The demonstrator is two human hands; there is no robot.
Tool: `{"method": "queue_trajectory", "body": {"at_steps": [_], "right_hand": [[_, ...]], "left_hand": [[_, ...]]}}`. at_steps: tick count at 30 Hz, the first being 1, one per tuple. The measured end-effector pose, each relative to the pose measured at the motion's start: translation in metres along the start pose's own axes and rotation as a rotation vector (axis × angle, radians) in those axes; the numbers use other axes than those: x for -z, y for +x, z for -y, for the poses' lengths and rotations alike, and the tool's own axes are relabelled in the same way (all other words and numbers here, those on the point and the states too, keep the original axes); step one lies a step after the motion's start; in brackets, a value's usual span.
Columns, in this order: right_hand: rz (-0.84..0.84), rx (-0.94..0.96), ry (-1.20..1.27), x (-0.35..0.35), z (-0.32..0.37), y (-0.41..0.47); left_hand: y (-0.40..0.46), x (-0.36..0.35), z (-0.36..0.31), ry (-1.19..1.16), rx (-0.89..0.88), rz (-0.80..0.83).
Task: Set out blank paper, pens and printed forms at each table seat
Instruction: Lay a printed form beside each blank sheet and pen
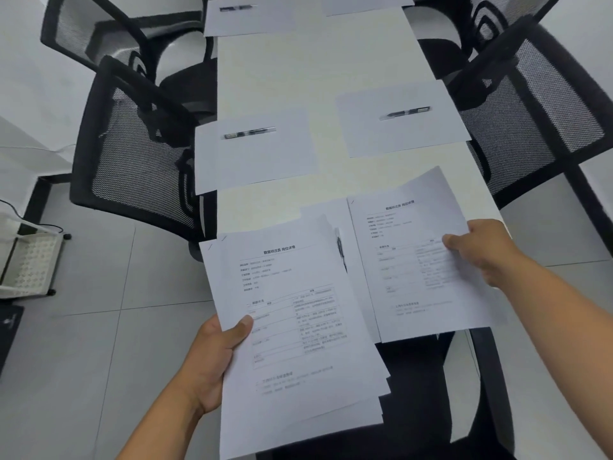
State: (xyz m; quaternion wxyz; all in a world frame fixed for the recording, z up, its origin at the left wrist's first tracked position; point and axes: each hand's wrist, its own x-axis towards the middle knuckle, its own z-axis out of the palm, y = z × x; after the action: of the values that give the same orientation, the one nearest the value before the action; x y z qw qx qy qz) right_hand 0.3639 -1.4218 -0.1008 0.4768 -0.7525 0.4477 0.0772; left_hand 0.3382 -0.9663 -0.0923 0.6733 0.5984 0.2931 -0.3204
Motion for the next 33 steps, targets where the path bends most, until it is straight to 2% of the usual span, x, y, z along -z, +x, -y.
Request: {"method": "queue_trajectory", "body": {"at_steps": [13, 21, 24, 28, 30, 33], "right_hand": [[-0.077, 0.117, -0.292, -0.017, -0.014, -0.007], [-0.105, 0.155, -0.348, -0.026, -0.013, -0.003], [-0.191, 0.157, -0.365, -0.03, -0.014, -0.009], [-0.3, 0.344, -0.279, -0.04, -0.001, -0.034], [-0.244, 0.399, -0.186, -0.048, 0.011, -0.052], [0.048, 0.278, 0.079, -0.061, 0.032, -0.086]], "left_hand": [[0.009, -0.014, -0.003, -0.001, -0.005, 0.057], [0.008, -0.013, -0.002, -0.001, -0.008, 0.084], [0.009, -0.014, -0.002, 0.001, -0.02, 0.087], [0.006, -0.018, -0.007, 0.005, -0.034, 0.099], [0.003, -0.02, -0.012, 0.003, -0.049, 0.109], [-0.002, -0.023, -0.021, -0.022, -0.058, 0.13]]}}
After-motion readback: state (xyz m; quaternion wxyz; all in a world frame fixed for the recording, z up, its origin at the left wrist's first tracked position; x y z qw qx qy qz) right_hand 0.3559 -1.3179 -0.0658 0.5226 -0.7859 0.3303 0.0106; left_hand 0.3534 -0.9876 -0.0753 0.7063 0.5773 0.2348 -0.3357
